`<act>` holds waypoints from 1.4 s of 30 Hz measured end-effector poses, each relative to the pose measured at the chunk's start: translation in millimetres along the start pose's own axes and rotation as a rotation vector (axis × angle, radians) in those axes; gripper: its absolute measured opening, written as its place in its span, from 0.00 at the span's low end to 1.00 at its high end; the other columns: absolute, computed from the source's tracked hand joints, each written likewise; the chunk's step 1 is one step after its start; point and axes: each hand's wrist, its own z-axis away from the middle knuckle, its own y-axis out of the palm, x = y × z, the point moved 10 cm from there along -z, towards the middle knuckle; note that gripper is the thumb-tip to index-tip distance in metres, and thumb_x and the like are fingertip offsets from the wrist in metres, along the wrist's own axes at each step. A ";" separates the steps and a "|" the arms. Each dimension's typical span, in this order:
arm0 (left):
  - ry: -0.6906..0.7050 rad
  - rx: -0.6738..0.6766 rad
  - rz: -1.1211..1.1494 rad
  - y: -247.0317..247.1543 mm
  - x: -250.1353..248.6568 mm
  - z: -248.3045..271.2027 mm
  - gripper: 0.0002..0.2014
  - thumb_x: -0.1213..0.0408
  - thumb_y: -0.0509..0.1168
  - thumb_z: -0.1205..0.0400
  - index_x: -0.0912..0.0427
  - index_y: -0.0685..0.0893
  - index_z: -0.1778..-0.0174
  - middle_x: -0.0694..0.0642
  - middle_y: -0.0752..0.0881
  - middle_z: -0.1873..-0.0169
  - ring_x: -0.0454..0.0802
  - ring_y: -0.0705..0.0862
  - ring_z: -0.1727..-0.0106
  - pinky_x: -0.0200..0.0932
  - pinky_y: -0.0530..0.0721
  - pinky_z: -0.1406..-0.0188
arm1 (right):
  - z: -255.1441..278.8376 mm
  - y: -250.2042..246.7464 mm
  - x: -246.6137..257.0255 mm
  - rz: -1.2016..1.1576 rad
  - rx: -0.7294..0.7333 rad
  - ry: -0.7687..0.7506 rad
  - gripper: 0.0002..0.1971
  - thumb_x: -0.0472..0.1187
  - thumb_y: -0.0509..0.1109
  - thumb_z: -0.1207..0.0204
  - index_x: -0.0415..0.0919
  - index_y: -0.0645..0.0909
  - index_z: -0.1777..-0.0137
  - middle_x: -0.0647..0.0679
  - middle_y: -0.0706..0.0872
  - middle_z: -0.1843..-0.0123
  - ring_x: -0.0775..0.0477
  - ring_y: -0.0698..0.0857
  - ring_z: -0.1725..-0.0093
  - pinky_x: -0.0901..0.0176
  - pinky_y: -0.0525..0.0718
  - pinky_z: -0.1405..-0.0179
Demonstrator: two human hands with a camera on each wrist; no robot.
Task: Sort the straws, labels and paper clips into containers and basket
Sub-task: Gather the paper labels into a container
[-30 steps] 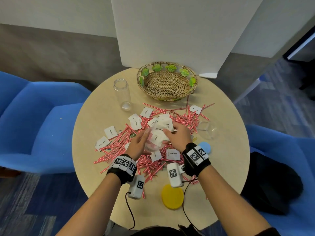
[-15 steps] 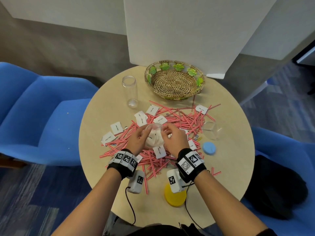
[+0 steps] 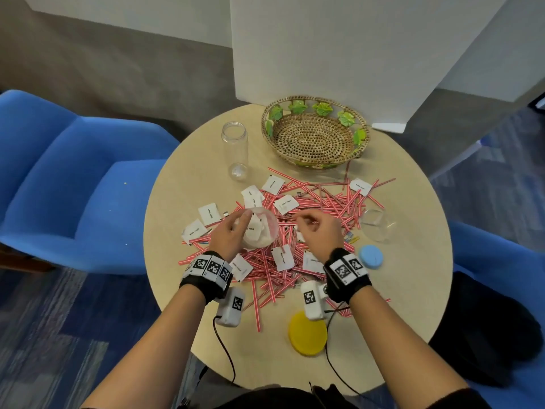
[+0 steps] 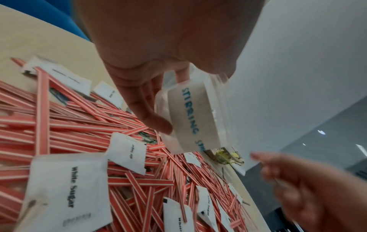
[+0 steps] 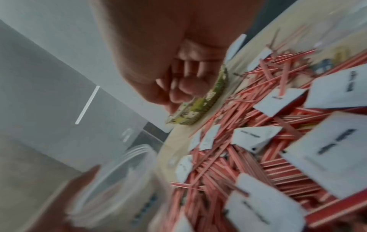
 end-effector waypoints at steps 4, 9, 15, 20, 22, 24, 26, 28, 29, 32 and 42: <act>-0.066 -0.061 0.100 -12.1 15.1 -4.2 0.24 0.38 0.65 0.19 0.47 0.83 0.31 0.56 0.85 0.38 0.56 0.86 0.40 0.51 0.91 0.65 | 6.8 49.1 -64.8 0.361 0.307 0.231 0.12 0.53 0.78 0.28 0.46 0.86 0.52 0.53 0.86 0.59 0.50 0.85 0.59 0.57 0.85 0.57; -0.110 -0.050 0.139 -3.2 26.9 -10.1 0.25 0.43 0.63 0.15 0.51 0.78 0.25 0.59 0.83 0.35 0.57 0.86 0.40 0.50 0.92 0.63 | 17.3 72.9 -63.4 0.637 0.315 0.161 0.17 0.56 0.80 0.32 0.47 0.77 0.61 0.53 0.81 0.59 0.48 0.81 0.59 0.60 0.74 0.65; -0.108 -0.021 0.161 5.2 31.1 -15.6 0.28 0.40 0.65 0.17 0.51 0.77 0.24 0.59 0.83 0.34 0.56 0.86 0.40 0.54 0.92 0.62 | 22.9 54.4 -70.1 0.160 0.285 0.311 0.12 0.47 0.81 0.29 0.42 0.82 0.62 0.54 0.81 0.67 0.53 0.81 0.67 0.59 0.85 0.63; -0.099 -0.021 0.121 12.3 27.8 -17.5 0.33 0.34 0.64 0.21 0.51 0.77 0.24 0.58 0.82 0.33 0.56 0.87 0.40 0.60 0.93 0.57 | 27.4 4.4 -122.6 0.353 0.277 0.463 0.25 0.40 0.85 0.35 0.48 0.82 0.39 0.49 0.88 0.57 0.51 0.87 0.58 0.59 0.86 0.54; -0.081 0.014 0.087 23.3 23.5 -17.8 0.35 0.28 0.64 0.26 0.48 0.80 0.29 0.57 0.83 0.33 0.57 0.86 0.38 0.63 0.91 0.50 | 33.4 12.3 -126.5 0.491 0.355 0.414 0.28 0.42 0.85 0.35 0.50 0.81 0.34 0.48 0.89 0.49 0.49 0.88 0.50 0.54 0.87 0.47; -0.060 0.044 0.070 32.8 18.9 -15.3 0.32 0.27 0.63 0.27 0.45 0.81 0.34 0.55 0.83 0.34 0.57 0.85 0.36 0.66 0.89 0.47 | 35.5 16.6 -123.2 0.575 0.364 0.353 0.28 0.46 0.85 0.36 0.50 0.79 0.37 0.49 0.83 0.41 0.46 0.85 0.45 0.52 0.86 0.46; -0.050 0.051 0.061 37.4 17.0 -14.7 0.37 0.26 0.63 0.28 0.49 0.82 0.31 0.54 0.83 0.34 0.57 0.85 0.36 0.67 0.90 0.49 | 34.2 16.4 -118.3 0.617 0.347 0.318 0.26 0.49 0.85 0.37 0.50 0.77 0.43 0.51 0.74 0.40 0.44 0.83 0.46 0.51 0.84 0.47; -0.050 0.050 0.045 39.0 15.9 -14.3 0.43 0.22 0.63 0.31 0.50 0.81 0.28 0.54 0.83 0.34 0.57 0.85 0.36 0.67 0.90 0.51 | 34.2 14.8 -116.4 0.604 0.339 0.304 0.21 0.49 0.84 0.35 0.49 0.74 0.51 0.53 0.75 0.48 0.45 0.81 0.52 0.56 0.81 0.56; -0.053 0.052 0.042 39.7 15.9 -13.6 0.44 0.22 0.63 0.32 0.51 0.80 0.27 0.54 0.83 0.34 0.58 0.85 0.37 0.67 0.90 0.52 | 34.8 12.0 -118.3 0.546 0.332 0.322 0.20 0.48 0.83 0.34 0.49 0.73 0.54 0.54 0.77 0.55 0.46 0.81 0.55 0.58 0.78 0.61; -0.063 0.050 0.022 40.0 13.7 -14.0 0.40 0.27 0.63 0.27 0.53 0.79 0.26 0.55 0.82 0.34 0.57 0.84 0.37 0.58 0.92 0.54 | 32.9 -14.3 -128.7 0.252 0.197 0.432 0.24 0.44 0.86 0.36 0.48 0.77 0.45 0.53 0.80 0.61 0.49 0.84 0.62 0.60 0.82 0.67; -0.084 0.079 -0.008 49.5 14.4 -12.1 0.46 0.23 0.63 0.32 0.50 0.77 0.24 0.56 0.82 0.31 0.59 0.84 0.36 0.64 0.91 0.52 | 25.9 -41.7 -163.8 0.307 0.016 0.586 0.33 0.45 0.86 0.36 0.39 0.81 0.31 0.38 0.88 0.40 0.38 0.86 0.43 0.48 0.85 0.42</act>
